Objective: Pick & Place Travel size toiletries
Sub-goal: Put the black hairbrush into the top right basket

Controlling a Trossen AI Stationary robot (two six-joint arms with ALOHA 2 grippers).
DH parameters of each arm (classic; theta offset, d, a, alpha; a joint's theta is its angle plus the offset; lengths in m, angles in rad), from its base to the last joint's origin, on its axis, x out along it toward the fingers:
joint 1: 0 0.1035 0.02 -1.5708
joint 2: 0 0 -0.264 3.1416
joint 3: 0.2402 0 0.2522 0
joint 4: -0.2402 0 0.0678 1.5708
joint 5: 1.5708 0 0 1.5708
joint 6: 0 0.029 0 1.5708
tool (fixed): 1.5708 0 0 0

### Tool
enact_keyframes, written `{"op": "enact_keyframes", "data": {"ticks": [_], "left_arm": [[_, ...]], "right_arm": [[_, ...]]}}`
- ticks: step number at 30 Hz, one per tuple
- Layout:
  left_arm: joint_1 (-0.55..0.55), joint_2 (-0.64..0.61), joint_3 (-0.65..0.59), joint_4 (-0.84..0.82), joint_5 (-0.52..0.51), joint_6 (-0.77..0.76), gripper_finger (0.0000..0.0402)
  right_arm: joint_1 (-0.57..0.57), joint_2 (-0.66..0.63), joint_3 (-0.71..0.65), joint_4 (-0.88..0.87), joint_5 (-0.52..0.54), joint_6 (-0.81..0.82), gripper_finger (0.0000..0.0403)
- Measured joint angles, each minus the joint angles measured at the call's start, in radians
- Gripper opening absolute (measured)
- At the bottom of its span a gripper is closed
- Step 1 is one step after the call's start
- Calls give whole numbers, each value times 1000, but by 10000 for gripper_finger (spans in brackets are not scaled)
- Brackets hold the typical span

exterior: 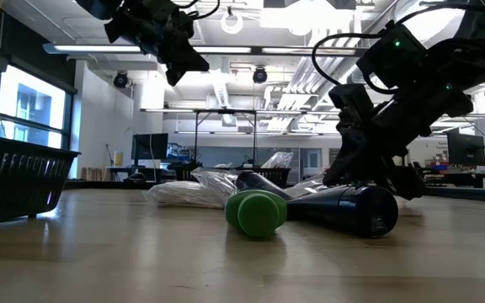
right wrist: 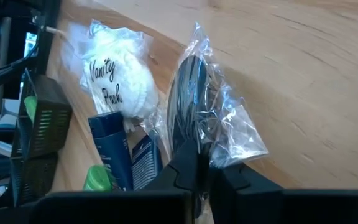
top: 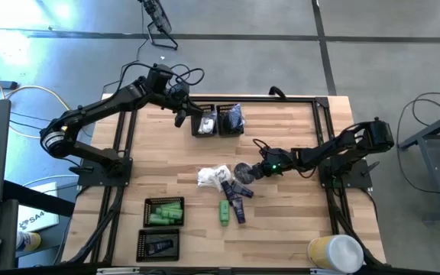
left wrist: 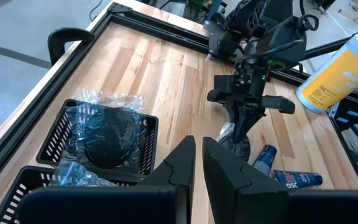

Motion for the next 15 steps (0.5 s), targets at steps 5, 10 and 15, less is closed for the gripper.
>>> {"op": "enact_keyframes", "data": {"ticks": [5, 10, 15], "left_arm": [[0, 0, 0, 0, 2, 0, 28], [0, 0, 0, -1, 2, 0, 28], [0, 0, 0, -1, 2, 0, 28]], "right_arm": [[0, -35, 0, -8, 1, -25, 7], [0, -103, -1, -9, 28, -51, 5], [0, -192, -1, -17, 105, -104, 5]]}}
